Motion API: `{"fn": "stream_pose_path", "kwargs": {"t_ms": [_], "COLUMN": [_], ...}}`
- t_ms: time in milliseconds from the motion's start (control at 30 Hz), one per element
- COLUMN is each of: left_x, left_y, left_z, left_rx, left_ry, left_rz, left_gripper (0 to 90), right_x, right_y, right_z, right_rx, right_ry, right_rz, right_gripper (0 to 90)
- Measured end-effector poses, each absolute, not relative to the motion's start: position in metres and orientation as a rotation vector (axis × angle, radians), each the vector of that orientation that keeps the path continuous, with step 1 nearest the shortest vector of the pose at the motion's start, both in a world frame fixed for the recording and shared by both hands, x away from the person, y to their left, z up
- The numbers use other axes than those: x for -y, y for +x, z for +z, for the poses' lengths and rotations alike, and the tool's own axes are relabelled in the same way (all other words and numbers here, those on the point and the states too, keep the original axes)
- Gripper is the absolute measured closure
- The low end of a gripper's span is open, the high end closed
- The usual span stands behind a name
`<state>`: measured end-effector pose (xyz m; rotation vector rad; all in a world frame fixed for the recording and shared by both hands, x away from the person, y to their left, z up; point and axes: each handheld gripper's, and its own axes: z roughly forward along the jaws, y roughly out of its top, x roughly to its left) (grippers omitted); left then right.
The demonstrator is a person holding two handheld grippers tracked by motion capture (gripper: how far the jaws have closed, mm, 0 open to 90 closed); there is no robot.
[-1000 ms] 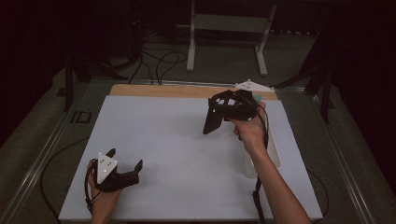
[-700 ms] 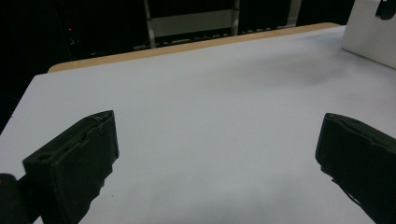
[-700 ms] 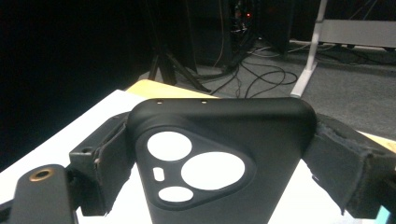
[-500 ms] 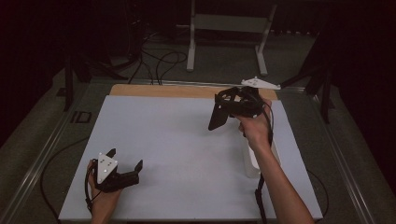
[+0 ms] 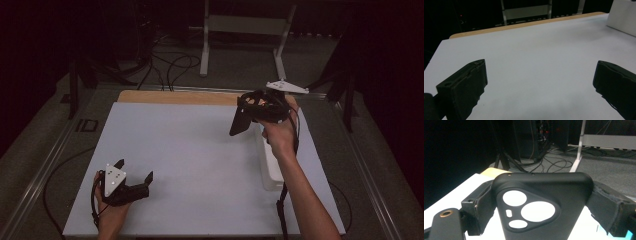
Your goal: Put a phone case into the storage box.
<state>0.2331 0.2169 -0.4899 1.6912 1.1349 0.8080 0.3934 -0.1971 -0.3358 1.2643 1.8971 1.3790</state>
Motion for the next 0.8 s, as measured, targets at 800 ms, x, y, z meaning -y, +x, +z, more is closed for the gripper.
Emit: {"fn": "stream_pose_path", "kwargs": {"t_ms": [800], "left_x": [-0.217], "left_y": [0.233], "left_z": [-0.49], "left_rx": [-1.134], "left_ry": [1.691], "left_rz": [0.809], "left_gripper": [0.0], "right_x": [0.229], "right_y": [0.399], "right_z": [-0.326], "right_rx": [-1.829], "right_ry": [1.294], "right_rz": [1.294], "right_gripper": [13.4]}}
